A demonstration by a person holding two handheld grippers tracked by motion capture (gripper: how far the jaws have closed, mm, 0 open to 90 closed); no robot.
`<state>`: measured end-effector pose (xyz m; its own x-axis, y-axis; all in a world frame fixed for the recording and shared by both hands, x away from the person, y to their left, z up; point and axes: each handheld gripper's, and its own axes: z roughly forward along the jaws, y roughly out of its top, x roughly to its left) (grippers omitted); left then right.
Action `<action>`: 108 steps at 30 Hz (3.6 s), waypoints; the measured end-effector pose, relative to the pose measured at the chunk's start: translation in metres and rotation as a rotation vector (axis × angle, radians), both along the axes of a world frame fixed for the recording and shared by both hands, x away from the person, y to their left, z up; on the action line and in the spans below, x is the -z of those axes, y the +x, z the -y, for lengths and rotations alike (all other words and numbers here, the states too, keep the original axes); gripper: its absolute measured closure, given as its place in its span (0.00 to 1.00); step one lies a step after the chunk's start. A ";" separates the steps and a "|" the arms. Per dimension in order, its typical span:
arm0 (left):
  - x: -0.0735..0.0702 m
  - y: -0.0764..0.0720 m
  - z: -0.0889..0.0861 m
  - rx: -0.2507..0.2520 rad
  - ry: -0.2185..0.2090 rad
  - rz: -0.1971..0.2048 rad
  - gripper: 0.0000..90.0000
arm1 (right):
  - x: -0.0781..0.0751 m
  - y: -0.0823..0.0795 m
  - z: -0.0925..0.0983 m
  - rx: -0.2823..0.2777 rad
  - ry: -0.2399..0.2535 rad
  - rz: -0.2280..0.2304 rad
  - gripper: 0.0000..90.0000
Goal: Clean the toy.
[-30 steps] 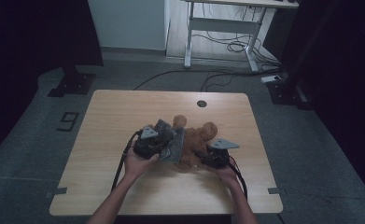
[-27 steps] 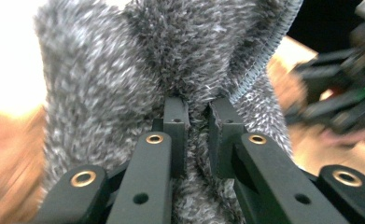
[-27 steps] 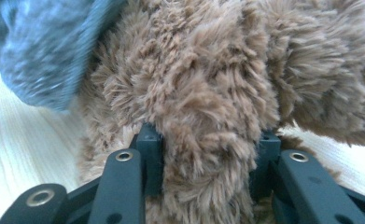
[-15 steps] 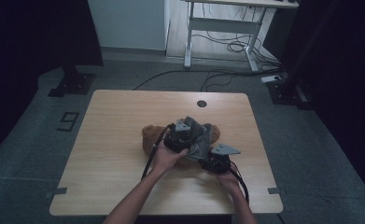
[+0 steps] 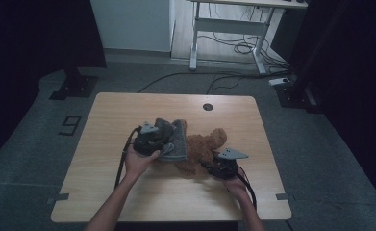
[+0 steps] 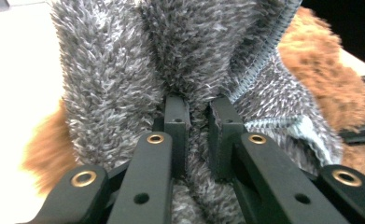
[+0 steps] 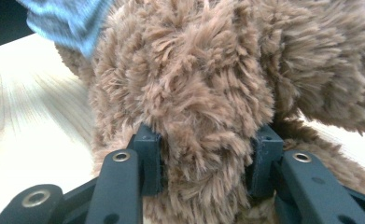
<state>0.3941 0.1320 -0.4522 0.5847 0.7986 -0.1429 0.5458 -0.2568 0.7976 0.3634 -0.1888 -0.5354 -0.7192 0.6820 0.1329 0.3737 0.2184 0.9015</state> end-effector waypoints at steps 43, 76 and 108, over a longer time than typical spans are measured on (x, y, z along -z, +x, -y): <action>-0.007 0.000 0.107 0.136 0.098 0.052 0.88 | 0.000 -0.007 -0.005 -0.004 -0.062 0.017 0.64; -0.024 -0.021 -0.002 0.029 -0.063 0.115 0.89 | 0.002 -0.004 -0.003 -0.009 -0.014 -0.009 0.64; -0.009 0.014 0.092 0.091 0.153 0.044 0.88 | 0.003 -0.007 -0.006 0.011 -0.033 0.019 0.64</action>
<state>0.4079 0.0401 -0.4427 0.6587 0.7524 0.0030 0.4804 -0.4236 0.7680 0.3566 -0.1831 -0.5381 -0.7139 0.6936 0.0967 0.3591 0.2441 0.9008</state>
